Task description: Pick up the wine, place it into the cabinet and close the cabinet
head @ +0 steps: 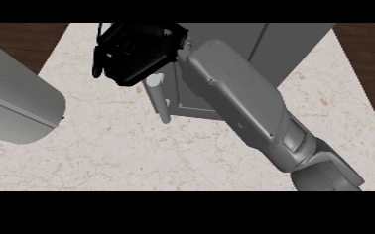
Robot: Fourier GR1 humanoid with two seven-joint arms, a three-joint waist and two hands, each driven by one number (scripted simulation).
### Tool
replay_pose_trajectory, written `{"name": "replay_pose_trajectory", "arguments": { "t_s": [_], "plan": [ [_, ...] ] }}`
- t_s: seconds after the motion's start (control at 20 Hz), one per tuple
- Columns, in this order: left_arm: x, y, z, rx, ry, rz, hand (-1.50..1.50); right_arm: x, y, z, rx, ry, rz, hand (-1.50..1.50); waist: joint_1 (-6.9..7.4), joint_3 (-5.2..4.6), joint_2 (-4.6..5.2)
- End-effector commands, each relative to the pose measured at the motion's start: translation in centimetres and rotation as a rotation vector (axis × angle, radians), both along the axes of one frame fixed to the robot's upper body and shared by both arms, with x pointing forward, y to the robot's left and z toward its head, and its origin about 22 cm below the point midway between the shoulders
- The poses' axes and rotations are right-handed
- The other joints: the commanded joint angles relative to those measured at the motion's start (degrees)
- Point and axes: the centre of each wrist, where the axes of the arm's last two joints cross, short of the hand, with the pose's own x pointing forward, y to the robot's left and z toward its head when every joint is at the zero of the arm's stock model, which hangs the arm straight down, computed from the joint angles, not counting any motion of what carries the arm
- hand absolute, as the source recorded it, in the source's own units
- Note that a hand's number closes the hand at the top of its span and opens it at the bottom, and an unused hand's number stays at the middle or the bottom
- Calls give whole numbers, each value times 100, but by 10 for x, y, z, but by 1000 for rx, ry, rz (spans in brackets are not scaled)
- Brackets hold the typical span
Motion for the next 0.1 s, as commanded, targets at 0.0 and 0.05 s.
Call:
{"name": "replay_pose_trajectory", "arguments": {
  "t_s": [0.0,0.05],
  "plan": [
    [5,-5,2,-3,-26,-44,-150,43,-79,20,57,-10,-358,150,-201,161,225],
    [2,-4,-1,4,-4,-32,-150,43,-84,11,59,0,-358,150,-187,163,247]
  ]
}}
